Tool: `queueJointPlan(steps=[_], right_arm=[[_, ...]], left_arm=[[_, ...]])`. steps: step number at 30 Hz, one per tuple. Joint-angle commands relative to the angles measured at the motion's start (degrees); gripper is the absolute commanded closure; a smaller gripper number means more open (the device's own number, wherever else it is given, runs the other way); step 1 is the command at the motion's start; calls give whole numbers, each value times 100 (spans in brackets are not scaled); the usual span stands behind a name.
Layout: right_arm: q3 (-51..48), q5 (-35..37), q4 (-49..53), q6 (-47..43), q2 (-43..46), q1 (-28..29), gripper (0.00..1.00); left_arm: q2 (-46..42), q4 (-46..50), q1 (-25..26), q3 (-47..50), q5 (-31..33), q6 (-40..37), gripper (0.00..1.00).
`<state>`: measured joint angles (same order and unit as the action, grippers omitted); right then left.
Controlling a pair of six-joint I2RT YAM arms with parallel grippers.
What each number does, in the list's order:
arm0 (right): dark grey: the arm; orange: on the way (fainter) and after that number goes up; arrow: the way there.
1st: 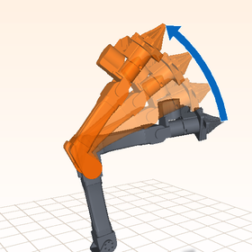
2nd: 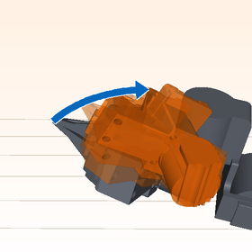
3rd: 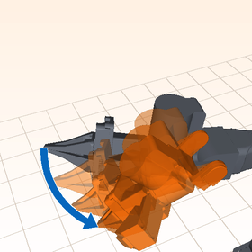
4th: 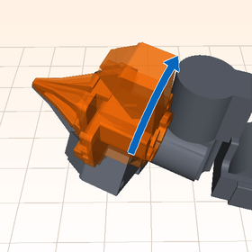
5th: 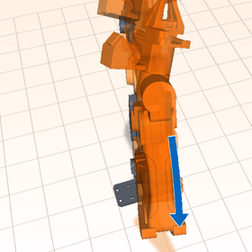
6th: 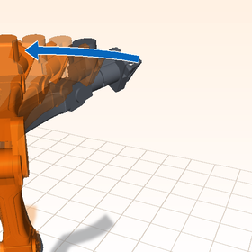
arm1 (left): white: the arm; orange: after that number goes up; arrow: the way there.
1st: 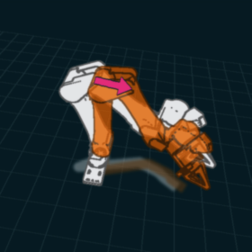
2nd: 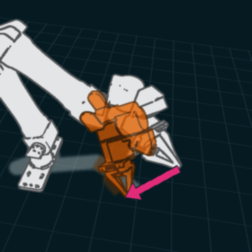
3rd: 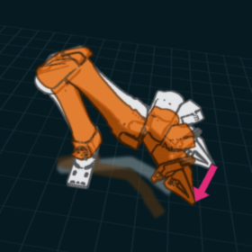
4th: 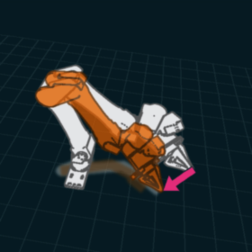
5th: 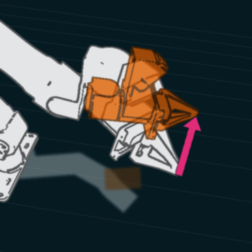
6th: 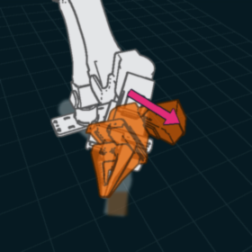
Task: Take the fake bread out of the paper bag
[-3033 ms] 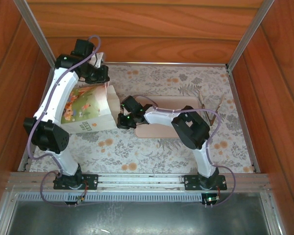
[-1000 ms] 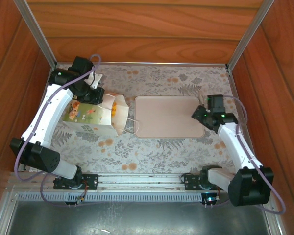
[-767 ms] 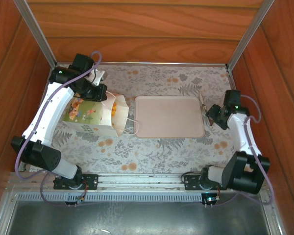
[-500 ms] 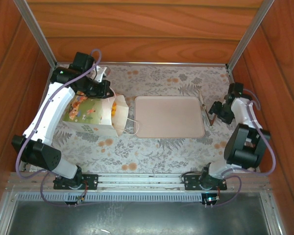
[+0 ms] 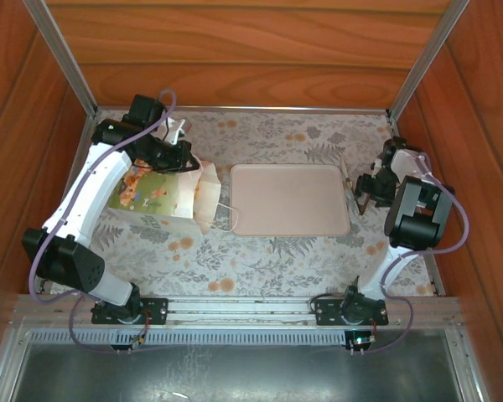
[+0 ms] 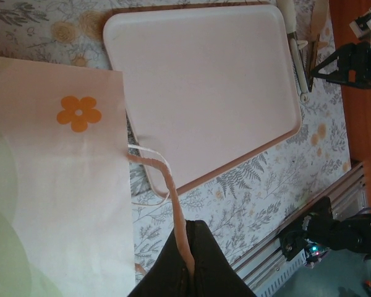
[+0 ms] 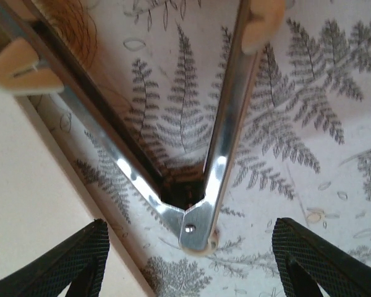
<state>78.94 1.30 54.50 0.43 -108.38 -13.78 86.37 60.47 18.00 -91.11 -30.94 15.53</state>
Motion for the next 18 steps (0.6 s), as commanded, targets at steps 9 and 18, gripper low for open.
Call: queueJointPlan(steps=[9, 18], right_arm=[[388, 1002, 141, -467, -532, 496, 27], [526, 876, -137, -640, -863, 526, 29]], left_arm=[[-360, -249, 1, 195, 172, 95, 94], [-428, -371, 2, 328, 145, 126, 95]])
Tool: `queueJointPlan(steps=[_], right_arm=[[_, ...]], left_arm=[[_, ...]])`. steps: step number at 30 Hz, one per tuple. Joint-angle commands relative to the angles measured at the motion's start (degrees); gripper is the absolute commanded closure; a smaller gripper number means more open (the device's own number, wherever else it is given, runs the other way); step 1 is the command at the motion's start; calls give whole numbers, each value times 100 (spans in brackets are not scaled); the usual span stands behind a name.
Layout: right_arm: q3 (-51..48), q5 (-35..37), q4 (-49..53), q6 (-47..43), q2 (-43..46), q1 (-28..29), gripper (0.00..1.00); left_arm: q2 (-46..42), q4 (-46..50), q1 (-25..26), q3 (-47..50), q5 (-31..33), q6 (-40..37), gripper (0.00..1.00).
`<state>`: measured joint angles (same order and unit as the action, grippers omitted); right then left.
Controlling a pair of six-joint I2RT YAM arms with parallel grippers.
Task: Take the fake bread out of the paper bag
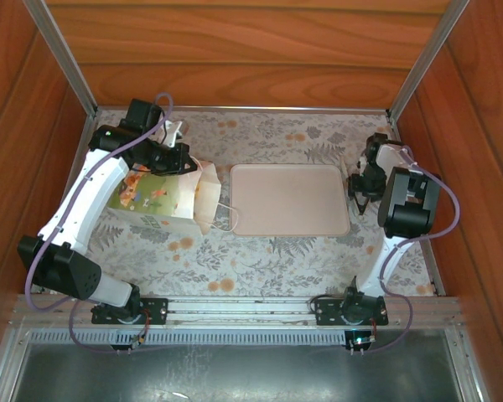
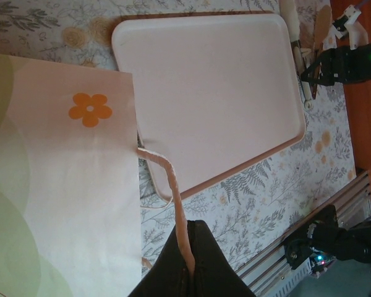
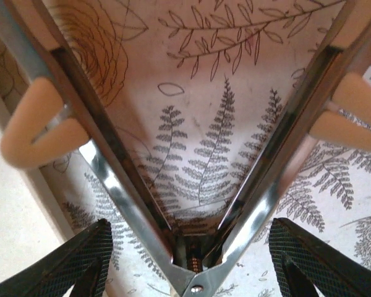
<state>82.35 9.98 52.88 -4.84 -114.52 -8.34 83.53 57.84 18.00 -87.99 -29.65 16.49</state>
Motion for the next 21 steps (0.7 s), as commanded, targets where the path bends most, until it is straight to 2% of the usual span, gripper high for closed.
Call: queueJointPlan(steps=[1, 10, 15, 21], right_arm=[[261, 73, 97, -39, -332, -28, 29], [497, -328, 139, 203, -632, -152, 25], [563, -759, 269, -109, -808, -236, 26], [775, -745, 386, -195, -1089, -300, 27]], left_arm=[[-141, -119, 2, 6, 13, 30, 94], [-74, -175, 1, -17, -115, 74, 95], [-79, -179, 1, -9, -127, 99, 95], [-65, -195, -1, -31, -128, 117, 95]])
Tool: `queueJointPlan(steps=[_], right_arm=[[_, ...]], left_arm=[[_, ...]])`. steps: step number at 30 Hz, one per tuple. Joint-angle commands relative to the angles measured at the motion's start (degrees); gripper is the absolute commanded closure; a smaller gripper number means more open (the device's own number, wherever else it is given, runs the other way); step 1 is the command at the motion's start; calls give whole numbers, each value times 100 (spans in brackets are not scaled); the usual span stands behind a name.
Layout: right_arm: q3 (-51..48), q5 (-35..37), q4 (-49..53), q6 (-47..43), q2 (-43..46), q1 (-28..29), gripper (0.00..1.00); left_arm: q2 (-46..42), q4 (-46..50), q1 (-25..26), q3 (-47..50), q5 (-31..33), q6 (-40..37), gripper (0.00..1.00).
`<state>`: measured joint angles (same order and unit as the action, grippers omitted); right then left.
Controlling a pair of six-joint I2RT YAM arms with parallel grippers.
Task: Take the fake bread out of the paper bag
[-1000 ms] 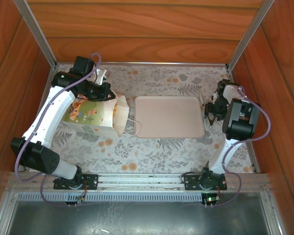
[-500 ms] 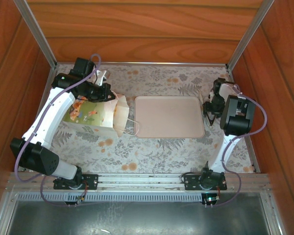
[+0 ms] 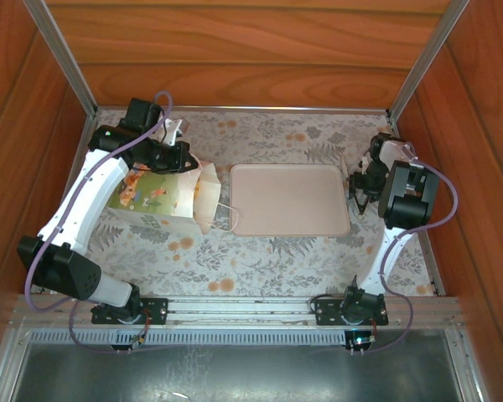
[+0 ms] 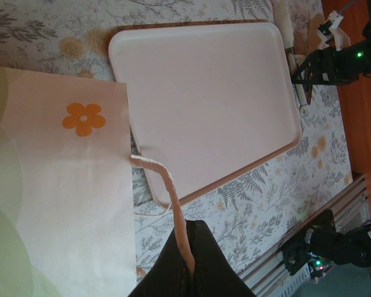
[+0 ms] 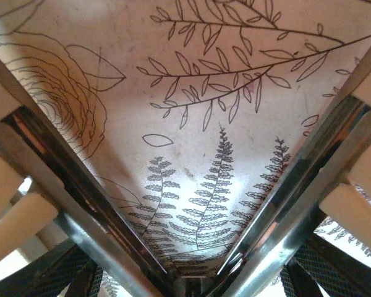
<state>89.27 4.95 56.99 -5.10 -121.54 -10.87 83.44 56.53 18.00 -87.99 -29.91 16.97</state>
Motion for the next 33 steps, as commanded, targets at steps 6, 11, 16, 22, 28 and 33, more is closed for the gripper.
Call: queueJointPlan(steps=[6, 11, 16, 22, 28, 33], right_arm=[[155, -288, -104, -176, -475, -55, 27], [202, -295, -114, -197, -491, -55, 30], [187, -444, -266, -192, -407, -55, 27], [346, -197, -210, -167, -529, -55, 26], [360, -311, -156, -131, -527, -39, 35], [333, -437, -30, -63, -100, 27, 40]], left_arm=[[-69, -64, 2, -22, -113, 75, 95], [-126, -65, -3, 8, -63, 91, 95], [-169, -66, -5, 24, -59, 120, 95], [-189, -74, 2, 57, -39, 137, 95], [-190, -80, -5, 80, -28, 140, 95], [-181, -89, -1, 90, -4, 122, 95]])
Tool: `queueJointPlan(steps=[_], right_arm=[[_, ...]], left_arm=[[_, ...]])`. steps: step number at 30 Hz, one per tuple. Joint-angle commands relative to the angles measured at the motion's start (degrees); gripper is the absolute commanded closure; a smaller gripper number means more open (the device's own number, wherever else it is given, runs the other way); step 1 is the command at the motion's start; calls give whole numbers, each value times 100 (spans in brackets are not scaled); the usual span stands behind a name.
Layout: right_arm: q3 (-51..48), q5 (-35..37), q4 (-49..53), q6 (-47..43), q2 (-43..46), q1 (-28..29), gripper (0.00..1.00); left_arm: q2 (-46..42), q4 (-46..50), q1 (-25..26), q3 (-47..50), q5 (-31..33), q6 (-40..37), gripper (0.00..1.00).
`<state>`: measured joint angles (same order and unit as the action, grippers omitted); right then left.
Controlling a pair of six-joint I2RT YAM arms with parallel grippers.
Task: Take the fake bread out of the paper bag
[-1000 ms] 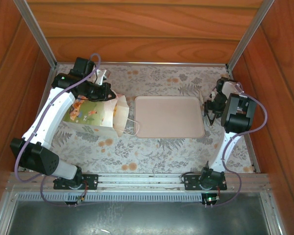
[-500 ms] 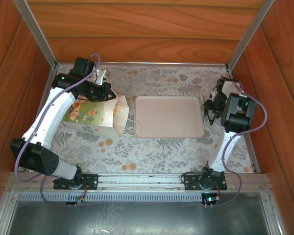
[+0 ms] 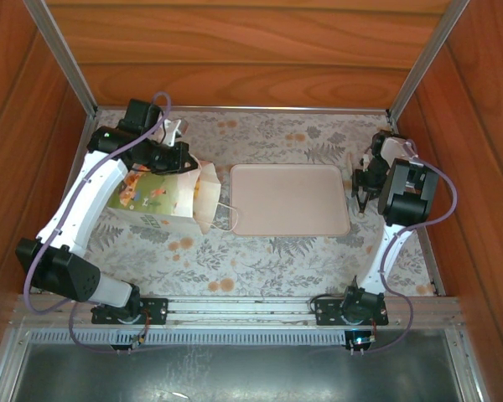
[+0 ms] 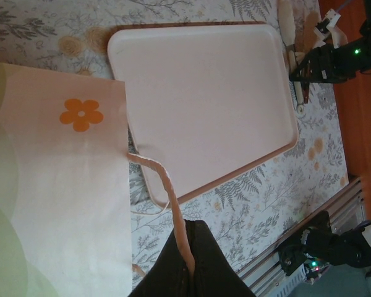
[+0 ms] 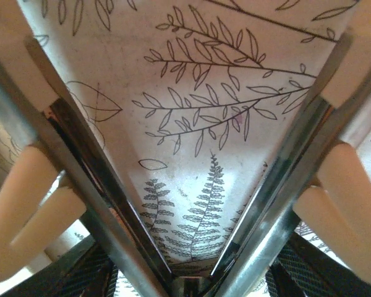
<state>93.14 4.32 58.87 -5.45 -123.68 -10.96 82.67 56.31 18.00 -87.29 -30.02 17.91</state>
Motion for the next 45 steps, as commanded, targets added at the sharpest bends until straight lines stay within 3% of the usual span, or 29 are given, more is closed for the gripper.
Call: queueJointPlan(steps=[1, 11, 22, 25, 30, 38, 45], right_arm=[[-93, -354, -203, -13, 280, 54, 40], [-1064, -725, -287, 394, 2014, 120, 48], [-1181, -863, 18, 440, 2478, 126, 56], [-1223, -941, -79, 483, 2637, 129, 51], [-1429, -147, 46, 622, 2436, 102, 51], [-1746, -173, 212, 419, 1637, 59, 49], [-1808, 386, -37, 440, 1195, 41, 44]], left_arm=[[-113, -64, 1, 24, 25, 11, 95], [-164, -65, 2, -27, 160, -29, 95], [-67, -62, 1, -114, 121, -34, 95], [-51, -59, 0, -114, 123, -34, 95], [-32, -63, 1, -114, 86, -36, 95], [-43, -61, -4, -124, 62, -60, 95], [-83, -66, 2, -91, 52, -69, 95]])
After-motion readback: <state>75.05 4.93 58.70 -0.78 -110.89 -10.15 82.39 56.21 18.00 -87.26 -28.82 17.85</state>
